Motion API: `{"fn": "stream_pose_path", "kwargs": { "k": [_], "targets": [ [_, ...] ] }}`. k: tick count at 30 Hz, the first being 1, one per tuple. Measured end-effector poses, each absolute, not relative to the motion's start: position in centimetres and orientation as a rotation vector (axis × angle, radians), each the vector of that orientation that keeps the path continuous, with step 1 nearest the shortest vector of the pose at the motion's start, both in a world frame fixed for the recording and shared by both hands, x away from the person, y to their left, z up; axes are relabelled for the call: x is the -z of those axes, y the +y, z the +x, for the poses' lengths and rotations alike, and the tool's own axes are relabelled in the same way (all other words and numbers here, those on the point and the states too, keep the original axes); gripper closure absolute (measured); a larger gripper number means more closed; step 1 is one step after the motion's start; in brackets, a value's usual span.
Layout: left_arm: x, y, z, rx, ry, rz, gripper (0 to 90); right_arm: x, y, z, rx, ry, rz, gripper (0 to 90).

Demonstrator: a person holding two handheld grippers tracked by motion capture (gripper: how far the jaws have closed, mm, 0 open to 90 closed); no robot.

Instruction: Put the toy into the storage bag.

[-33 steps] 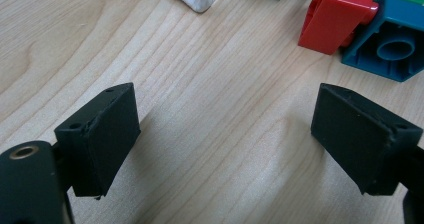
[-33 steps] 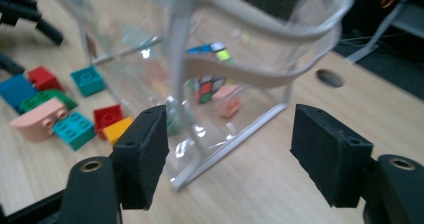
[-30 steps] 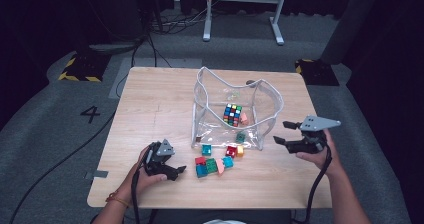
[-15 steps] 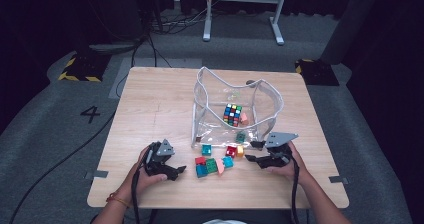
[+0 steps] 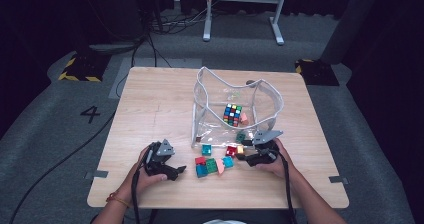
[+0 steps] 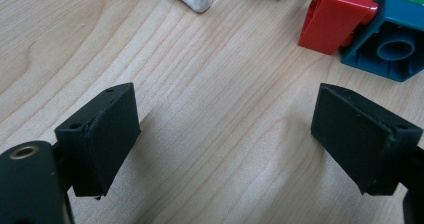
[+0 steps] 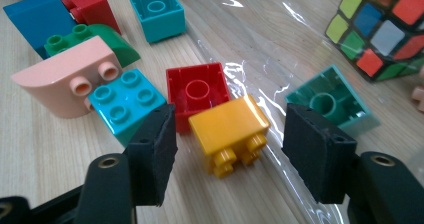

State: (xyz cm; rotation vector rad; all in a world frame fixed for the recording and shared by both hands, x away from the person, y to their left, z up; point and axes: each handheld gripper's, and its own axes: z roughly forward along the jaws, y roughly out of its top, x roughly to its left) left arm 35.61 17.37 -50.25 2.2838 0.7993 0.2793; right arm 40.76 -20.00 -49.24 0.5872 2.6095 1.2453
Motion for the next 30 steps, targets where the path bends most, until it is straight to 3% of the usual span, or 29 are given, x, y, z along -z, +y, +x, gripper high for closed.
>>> {"fn": "stream_pose_path", "kwargs": {
  "k": [5, 9, 17, 30],
  "targets": [
    [50.3, 17.4, 35.6, -0.279, 0.798, 2.283, 12.1, 49.2, -19.4, 40.7, -1.205, 2.62, 0.628, 42.8],
    [50.3, 17.4, 35.6, -0.279, 0.798, 2.283, 12.1, 49.4, -19.6, 40.8, -1.208, 2.635, 0.576, 54.6],
    [50.3, 17.4, 35.6, -0.28, 0.8, 2.283, 12.1, 48.9, -20.3, 40.3, -1.244, 2.617, 0.567, 55.2],
    [50.3, 17.3, 35.5, -0.275, 0.811, 2.275, 12.2, 46.1, -24.9, 38.5, -1.261, 2.527, 0.592, 55.4]
  ]
}}
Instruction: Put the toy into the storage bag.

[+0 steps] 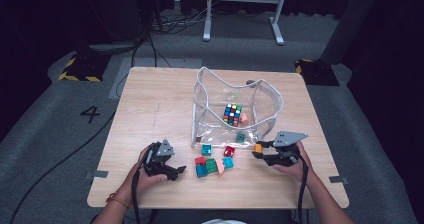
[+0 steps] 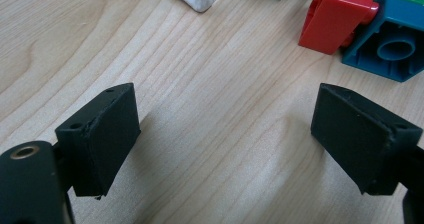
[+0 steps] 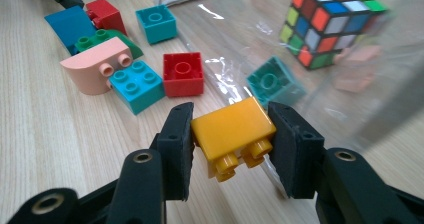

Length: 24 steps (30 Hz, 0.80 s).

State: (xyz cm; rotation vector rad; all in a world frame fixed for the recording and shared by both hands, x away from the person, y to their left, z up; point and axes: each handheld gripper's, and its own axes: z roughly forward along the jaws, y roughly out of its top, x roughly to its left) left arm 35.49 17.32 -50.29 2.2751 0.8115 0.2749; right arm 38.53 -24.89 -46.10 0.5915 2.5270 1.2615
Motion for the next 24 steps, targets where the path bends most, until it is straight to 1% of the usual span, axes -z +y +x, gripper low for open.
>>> {"fn": "stream_pose_path", "kwargs": {
  "k": [12, 18, 24],
  "targets": [
    [50.3, 17.4, 35.6, -0.271, 0.793, 2.285, 12.1, 44.1, -28.9, 38.1, -1.264, 2.416, 0.676, 55.4],
    [50.3, 17.4, 35.6, -0.272, 0.794, 2.284, 12.2, 42.6, -30.8, 38.7, -1.254, 2.342, 0.736, 55.4],
    [50.3, 17.4, 35.6, -0.271, 0.795, 2.284, 12.1, 40.9, -32.1, 40.1, -1.238, 2.301, 0.775, 55.4]
  ]
}}
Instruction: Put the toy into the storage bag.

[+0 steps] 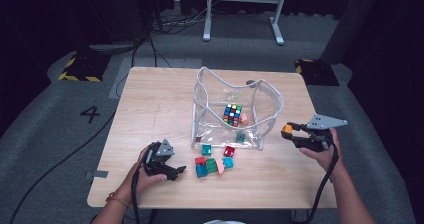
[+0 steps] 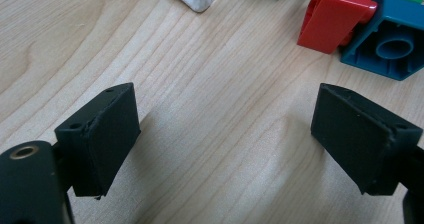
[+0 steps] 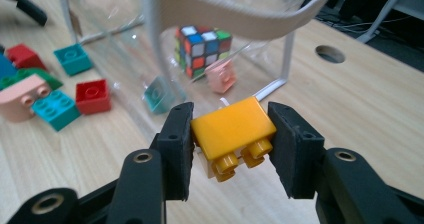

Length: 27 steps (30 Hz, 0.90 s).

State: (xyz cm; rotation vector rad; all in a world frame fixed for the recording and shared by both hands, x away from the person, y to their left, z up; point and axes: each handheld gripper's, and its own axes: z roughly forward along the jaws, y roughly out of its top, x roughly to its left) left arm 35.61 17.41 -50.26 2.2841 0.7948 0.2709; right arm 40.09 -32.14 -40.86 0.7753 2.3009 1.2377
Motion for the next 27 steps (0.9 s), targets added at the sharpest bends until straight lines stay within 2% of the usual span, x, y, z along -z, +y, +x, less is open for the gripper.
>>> {"fn": "stream_pose_path", "kwargs": {
  "k": [9, 27],
  "targets": [
    [50.3, 17.4, 35.6, -0.271, 0.795, 2.283, 12.1, 37.5, -33.5, 42.4, -1.28, 2.247, 0.804, 55.4],
    [50.3, 17.4, 35.6, -0.271, 0.795, 2.285, 12.1, 31.7, -32.1, 44.8, -1.271, 2.181, 0.775, 55.3]
  ]
}}
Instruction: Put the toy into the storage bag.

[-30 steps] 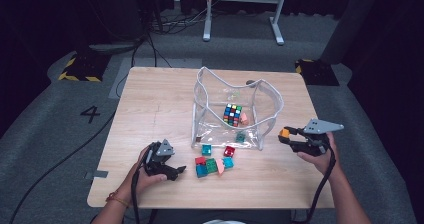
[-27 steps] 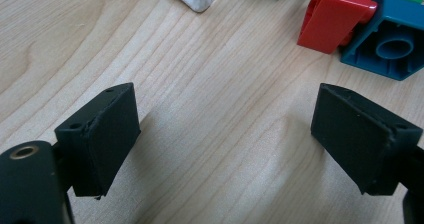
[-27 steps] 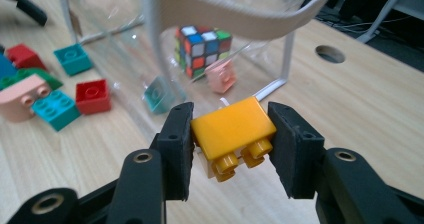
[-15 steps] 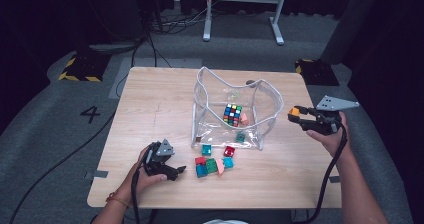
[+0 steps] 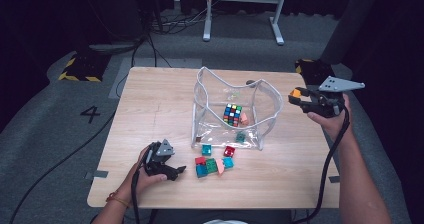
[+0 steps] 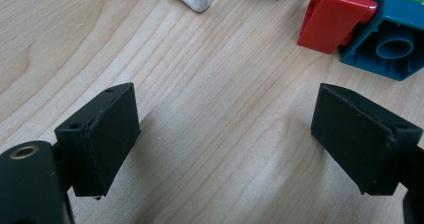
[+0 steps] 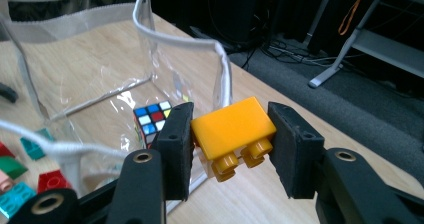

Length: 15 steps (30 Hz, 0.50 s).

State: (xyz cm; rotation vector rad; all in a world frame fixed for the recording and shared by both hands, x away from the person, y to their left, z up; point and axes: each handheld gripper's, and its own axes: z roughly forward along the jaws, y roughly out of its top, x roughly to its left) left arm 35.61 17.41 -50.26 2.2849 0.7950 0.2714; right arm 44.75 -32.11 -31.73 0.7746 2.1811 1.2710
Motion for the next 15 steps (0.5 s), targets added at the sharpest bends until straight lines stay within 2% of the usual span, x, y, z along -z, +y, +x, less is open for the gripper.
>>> {"fn": "stream_pose_path", "kwargs": {
  "k": [15],
  "targets": [
    [50.3, 17.4, 35.6, -0.271, 0.795, 2.284, 12.2, 29.3, -29.7, 46.5, -1.303, 2.181, 0.725, 55.4]
  ]
}}
